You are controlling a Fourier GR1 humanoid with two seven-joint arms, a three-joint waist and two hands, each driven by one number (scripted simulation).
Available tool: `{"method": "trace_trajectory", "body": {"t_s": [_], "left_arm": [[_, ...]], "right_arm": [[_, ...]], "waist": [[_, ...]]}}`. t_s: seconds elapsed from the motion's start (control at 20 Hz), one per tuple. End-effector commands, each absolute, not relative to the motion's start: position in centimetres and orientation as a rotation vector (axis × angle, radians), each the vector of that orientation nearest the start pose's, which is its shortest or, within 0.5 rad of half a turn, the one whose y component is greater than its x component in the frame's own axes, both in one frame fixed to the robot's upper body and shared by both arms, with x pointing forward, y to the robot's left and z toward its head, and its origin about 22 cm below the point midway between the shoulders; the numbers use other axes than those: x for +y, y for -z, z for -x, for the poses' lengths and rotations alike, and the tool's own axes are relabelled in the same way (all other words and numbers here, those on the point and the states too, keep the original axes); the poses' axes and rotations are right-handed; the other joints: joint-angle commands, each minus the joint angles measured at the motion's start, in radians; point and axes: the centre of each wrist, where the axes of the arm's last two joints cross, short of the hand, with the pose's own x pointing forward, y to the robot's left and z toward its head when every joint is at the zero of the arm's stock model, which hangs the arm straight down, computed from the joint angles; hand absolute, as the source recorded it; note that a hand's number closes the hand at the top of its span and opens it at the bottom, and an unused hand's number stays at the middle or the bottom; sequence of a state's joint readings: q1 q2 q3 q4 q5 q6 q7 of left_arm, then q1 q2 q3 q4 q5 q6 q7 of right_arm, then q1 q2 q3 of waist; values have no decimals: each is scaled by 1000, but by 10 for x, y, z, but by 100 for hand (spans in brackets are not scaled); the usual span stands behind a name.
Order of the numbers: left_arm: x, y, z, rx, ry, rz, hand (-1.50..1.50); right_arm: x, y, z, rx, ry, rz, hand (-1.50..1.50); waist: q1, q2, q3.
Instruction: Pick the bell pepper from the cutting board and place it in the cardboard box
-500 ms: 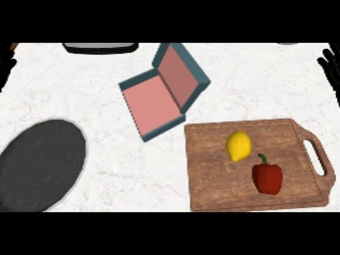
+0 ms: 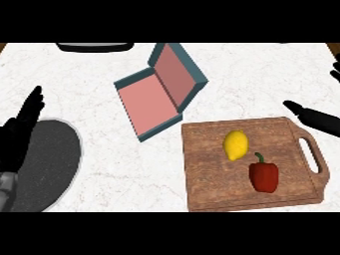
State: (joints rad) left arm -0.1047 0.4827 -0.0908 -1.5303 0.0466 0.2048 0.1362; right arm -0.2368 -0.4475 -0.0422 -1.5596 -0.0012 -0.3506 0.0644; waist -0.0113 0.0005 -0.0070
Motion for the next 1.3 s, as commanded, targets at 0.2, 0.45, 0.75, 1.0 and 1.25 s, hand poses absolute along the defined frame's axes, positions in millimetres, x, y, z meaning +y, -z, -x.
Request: {"method": "trace_trajectory", "body": {"t_s": [0.2,0.45,0.75,1.0,1.25], "left_arm": [[286,-7,-243,-1449,207,-371,0],[298,-8,-239,-1448,181,-384,0],[287,-4,-235,-1426,210,-390,0],[288,-8,-239,-1444,197,-385,0],[291,-21,-245,-1461,215,-365,0]], "right_arm": [[-263,-58,-238,-1799,228,763,-150],[-317,-65,-216,-1547,-268,906,-150],[-314,-98,-203,-1216,-643,879,-150],[-291,-125,-196,-963,-824,812,-150],[-257,-148,-200,-884,-855,728,-150]], "waist": [[5,-2,7],[-2,-3,3],[2,-4,1],[17,-1,2],[19,-1,6]]}}
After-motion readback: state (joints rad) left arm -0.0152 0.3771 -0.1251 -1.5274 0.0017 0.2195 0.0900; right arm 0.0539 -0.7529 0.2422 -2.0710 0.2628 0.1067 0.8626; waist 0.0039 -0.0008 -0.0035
